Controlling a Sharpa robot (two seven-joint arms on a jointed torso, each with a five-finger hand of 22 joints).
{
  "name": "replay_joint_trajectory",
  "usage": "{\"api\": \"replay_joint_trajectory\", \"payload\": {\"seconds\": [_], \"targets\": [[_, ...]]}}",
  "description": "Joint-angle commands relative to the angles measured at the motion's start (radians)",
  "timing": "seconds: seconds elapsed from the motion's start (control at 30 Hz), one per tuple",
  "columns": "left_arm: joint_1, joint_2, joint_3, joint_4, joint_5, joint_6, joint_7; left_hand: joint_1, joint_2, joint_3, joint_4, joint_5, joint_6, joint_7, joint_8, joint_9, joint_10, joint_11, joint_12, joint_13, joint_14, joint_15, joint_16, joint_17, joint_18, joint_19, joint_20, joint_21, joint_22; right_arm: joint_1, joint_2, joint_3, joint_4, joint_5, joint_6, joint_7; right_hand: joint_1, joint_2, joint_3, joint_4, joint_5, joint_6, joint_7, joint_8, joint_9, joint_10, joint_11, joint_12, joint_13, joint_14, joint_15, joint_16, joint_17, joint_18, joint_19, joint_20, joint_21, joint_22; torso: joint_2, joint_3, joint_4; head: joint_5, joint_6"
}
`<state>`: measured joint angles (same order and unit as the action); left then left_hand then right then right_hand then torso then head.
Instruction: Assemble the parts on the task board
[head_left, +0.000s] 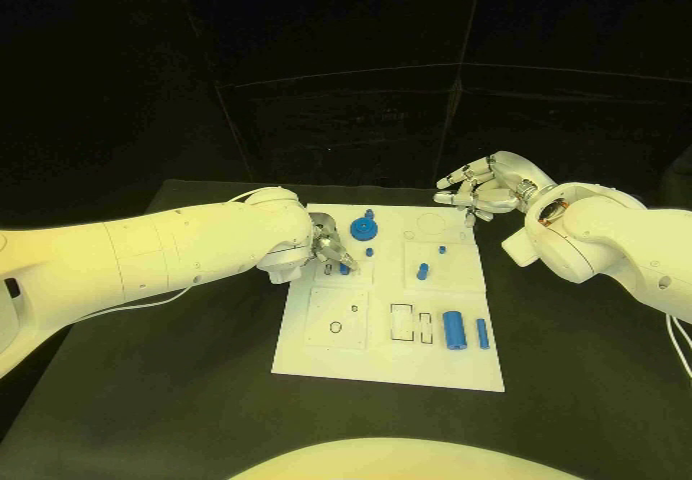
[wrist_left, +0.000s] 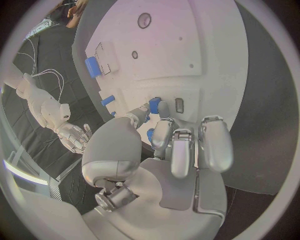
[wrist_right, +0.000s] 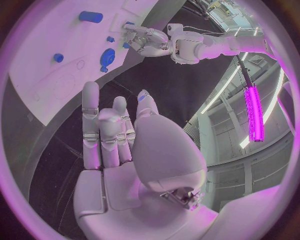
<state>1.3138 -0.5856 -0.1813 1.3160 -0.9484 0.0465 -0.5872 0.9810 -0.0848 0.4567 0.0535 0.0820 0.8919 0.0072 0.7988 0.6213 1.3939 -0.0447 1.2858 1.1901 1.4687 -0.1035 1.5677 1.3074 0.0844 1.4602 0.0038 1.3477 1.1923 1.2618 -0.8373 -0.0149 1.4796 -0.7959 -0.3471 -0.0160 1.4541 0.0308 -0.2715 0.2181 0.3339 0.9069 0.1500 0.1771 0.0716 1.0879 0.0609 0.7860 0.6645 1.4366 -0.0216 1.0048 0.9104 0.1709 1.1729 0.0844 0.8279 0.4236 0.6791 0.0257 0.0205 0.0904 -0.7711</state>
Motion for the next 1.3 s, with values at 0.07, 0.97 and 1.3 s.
{"api": "replay_joint_trajectory", "payload": {"seconds": [0.07,0.97,1.3], "targets": [[0.001,0.005,0.0,-0.006,-0.006,0.01,-0.005,-0.004,0.004,-0.014,0.001,-0.006,-0.002,0.008,-0.002,-0.001,0.002,-0.009,0.006,0.001,0.102,-0.007,0.003,0.263,-0.014,0.003,-0.004,0.003,0.002,0.002,0.0,0.001,0.002,-0.002,0.005,0.005,-0.008,0.003,-0.007,0.001,-0.008,-0.008,-0.001,0.006,-0.001,-0.006,0.0,0.004,-0.002,0.003,0.003,-0.007,-0.001,0.013,0.007,0.0,-0.005,-0.002,-0.001,-0.0002,0.0003,0.0,0.001],[0.007,-0.036,0.008,0.026,-0.006,-0.03,-0.007,-0.032,-0.027,-0.323,0.117,-0.035,0.009,-0.001,0.004,-0.005,0.011,-0.017,0.017,0.012,0.102,-0.015,0.003,0.263,-0.017,0.01,-0.012,0.012,0.024,0.002,0.005,0.001,-0.006,-0.002,0.011,0.004,-0.023,-0.001,-0.027,0.013,-0.048,-0.011,0.001,0.009,-0.001,-0.01,0.002,0.014,-0.004,0.0,0.005,-0.013,0.002,0.013,0.007,0.002,-0.012,-0.005,-0.001,-0.0021,0.0015,-0.004,-0.003],[0.046,-0.078,0.084,0.045,0.012,0.011,0.009,0.048,0.005,-0.384,0.128,-0.034,-0.072,0.028,-0.057,-0.038,-0.021,0.008,-0.014,-0.029,0.102,0.003,0.003,0.263,-0.009,-0.008,-0.002,-0.025,-0.029,0.002,0.008,0.0,-0.017,-0.002,0.011,0.005,-0.025,-0.001,-0.029,0.015,-0.05,-0.012,0.001,0.009,-0.001,-0.01,0.003,0.015,-0.004,0.0,0.005,-0.015,0.001,0.013,0.007,0.003,-0.012,-0.005,-0.001,-0.0019,-0.0002,-0.005,0.005]]}}
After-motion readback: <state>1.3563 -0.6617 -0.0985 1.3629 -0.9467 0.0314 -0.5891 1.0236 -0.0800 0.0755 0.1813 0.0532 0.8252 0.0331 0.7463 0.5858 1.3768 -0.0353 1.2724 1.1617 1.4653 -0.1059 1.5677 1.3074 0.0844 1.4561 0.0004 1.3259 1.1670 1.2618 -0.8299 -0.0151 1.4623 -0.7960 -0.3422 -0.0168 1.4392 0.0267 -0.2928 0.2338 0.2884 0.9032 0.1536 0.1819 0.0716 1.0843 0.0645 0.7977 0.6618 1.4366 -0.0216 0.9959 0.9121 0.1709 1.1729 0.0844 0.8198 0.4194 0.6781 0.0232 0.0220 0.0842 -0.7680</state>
